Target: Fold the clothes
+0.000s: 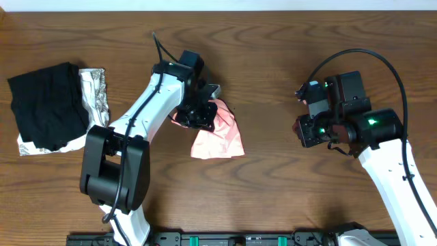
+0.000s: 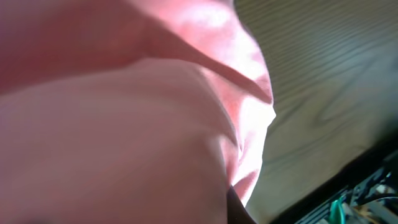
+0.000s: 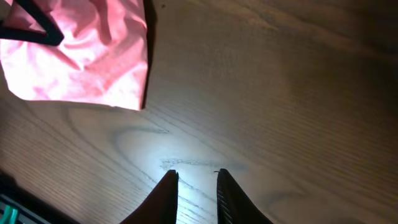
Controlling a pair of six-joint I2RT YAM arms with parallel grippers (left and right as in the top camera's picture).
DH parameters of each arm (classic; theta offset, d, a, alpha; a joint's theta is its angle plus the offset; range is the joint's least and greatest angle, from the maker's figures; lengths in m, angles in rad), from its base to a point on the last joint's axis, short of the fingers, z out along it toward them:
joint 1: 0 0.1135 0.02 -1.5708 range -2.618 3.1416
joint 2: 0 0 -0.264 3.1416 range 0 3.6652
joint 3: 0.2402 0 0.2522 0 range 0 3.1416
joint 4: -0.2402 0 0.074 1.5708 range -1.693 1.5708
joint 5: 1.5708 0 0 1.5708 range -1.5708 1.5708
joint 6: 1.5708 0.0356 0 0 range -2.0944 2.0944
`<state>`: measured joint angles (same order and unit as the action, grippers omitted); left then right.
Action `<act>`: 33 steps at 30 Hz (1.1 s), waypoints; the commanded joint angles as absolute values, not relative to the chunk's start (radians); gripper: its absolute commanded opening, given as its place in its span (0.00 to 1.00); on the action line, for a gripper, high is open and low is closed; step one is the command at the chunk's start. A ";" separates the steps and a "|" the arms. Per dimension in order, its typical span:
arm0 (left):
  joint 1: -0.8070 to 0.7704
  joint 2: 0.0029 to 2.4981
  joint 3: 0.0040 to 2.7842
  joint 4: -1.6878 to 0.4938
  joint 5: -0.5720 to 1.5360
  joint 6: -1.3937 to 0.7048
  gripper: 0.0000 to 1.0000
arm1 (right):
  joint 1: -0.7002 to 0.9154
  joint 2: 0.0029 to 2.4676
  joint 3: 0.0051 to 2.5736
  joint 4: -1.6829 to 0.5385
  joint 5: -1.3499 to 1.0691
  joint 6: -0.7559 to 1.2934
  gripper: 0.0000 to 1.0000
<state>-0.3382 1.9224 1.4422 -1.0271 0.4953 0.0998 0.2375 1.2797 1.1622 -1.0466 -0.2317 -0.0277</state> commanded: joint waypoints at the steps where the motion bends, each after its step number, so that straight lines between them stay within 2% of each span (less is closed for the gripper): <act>1: -0.334 1.888 1.454 -1.003 0.513 0.198 0.06 | 0.232 1.270 1.166 -1.046 -0.232 -0.043 0.20; 6: -0.335 1.857 1.460 -0.962 0.522 0.233 0.06 | 0.232 1.270 1.166 -1.047 -0.232 -0.043 0.20; 9: -0.345 1.824 1.463 -0.963 0.599 0.322 0.06 | 0.232 1.270 1.166 -1.048 -0.229 -0.042 0.14; 11: -0.367 1.789 1.463 -0.962 0.659 0.410 0.06 | 0.226 1.265 1.166 -1.048 -0.171 0.033 0.11; 15: -0.428 1.729 1.463 -0.915 0.670 0.506 0.06 | 0.195 1.241 1.167 -1.038 -0.070 0.123 0.12; 24: -0.599 1.704 1.463 -0.602 0.834 0.493 0.06 | 0.114 1.193 1.167 -1.074 -0.044 0.116 0.13; 30: -0.632 1.742 1.463 -0.577 0.823 0.472 0.06 | 0.044 1.162 1.167 -1.079 -0.022 0.117 0.13; 33: -0.630 1.764 1.462 -0.586 0.823 0.447 0.06 | 0.011 1.158 1.167 -1.082 -0.022 0.106 0.18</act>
<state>-0.6399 1.7348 1.4448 -0.5827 0.7959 0.4671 0.0410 1.1751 1.1622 -1.0805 -0.0425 0.1036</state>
